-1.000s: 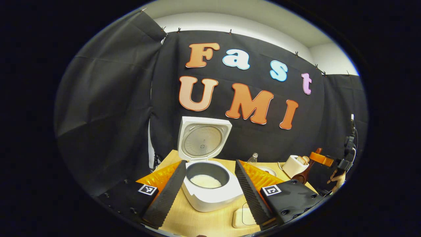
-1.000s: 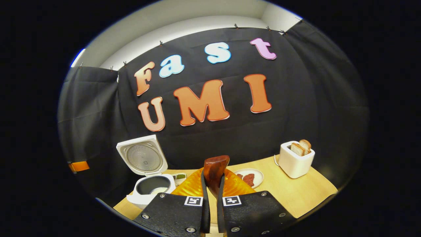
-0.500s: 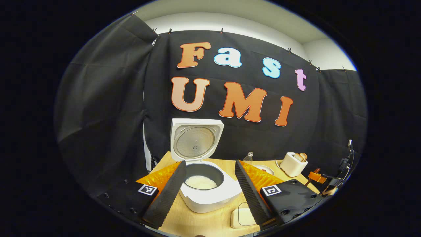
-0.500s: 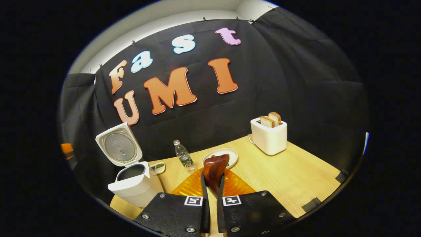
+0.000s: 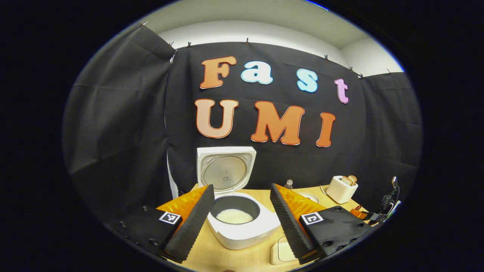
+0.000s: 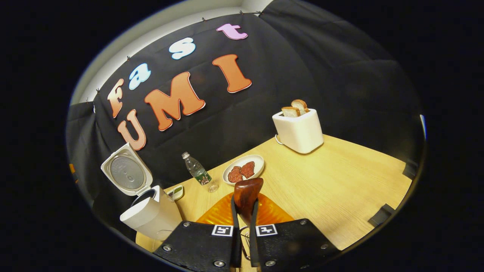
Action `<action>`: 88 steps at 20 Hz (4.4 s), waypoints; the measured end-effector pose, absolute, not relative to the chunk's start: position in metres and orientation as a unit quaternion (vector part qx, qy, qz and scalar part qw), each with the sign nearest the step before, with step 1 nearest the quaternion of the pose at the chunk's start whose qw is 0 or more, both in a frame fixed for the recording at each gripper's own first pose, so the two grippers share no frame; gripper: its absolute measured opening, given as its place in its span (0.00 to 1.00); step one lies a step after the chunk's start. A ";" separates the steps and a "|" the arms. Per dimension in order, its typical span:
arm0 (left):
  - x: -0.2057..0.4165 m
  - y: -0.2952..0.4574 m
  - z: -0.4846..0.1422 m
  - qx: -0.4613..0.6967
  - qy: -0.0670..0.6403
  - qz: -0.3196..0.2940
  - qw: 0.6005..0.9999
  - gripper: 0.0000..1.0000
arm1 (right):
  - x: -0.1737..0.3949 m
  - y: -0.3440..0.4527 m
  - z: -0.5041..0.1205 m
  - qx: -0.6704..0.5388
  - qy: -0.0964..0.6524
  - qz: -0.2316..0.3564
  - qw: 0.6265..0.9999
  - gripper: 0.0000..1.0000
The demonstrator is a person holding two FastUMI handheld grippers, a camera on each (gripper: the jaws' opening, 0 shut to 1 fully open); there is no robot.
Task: Close the left gripper, press the button to open the rice cooker; take a wooden spoon from the chopstick holder with the right hand, scoop a spoonful of rice and pour it into the rice cooker, then put the wooden spoon back into the chopstick holder.
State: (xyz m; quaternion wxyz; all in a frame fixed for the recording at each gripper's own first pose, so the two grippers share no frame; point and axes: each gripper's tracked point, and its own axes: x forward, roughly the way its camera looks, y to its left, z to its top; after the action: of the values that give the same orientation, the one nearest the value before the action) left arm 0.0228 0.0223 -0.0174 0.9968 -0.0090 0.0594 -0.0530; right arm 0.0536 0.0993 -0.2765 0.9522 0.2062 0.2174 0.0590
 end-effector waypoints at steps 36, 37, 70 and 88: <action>0.319 0.034 0.057 0.032 0.081 -0.017 0.996 1.00 | 0.001 0.013 -0.208 0.093 0.252 -0.030 0.963 0.95; 0.330 0.037 0.047 0.035 0.093 -0.014 0.995 0.99 | 0.002 0.011 -0.207 0.093 0.252 -0.033 0.963 0.95; 0.187 -0.007 -0.160 -0.019 0.249 -0.077 0.965 1.00 | 0.005 0.079 -0.176 0.093 0.247 0.077 0.961 0.95; 0.190 -0.017 -0.240 0.053 0.285 -0.062 0.955 1.00 | 0.004 0.064 -0.187 0.072 0.260 0.070 0.960 0.95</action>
State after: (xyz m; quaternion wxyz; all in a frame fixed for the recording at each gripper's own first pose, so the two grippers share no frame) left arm 0.1896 -0.0169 -0.2396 0.9550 0.0532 0.2852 -0.0622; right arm 0.0040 0.0643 -0.1867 0.9605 0.0716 0.2599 0.0697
